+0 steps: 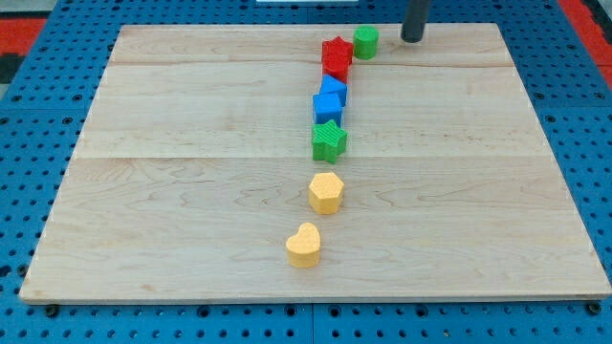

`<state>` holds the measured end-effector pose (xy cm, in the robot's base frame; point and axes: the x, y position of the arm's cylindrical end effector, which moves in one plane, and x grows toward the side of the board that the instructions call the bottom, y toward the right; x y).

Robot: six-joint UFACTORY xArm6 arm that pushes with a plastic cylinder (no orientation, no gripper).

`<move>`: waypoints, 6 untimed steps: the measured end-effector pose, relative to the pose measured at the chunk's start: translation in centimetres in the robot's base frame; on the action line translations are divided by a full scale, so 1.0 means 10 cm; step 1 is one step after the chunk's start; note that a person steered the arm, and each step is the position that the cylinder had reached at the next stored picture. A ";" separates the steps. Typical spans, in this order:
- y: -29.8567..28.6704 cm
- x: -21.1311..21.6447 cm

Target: Separate the blue triangle from the blue cube

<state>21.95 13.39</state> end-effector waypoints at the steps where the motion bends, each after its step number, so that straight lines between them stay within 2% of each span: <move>1: -0.52 0.01; 2: -0.93 0.06; 3: -0.61 0.11; 4: -0.41 0.90; 5: -0.58 1.28; 6: -0.58 1.28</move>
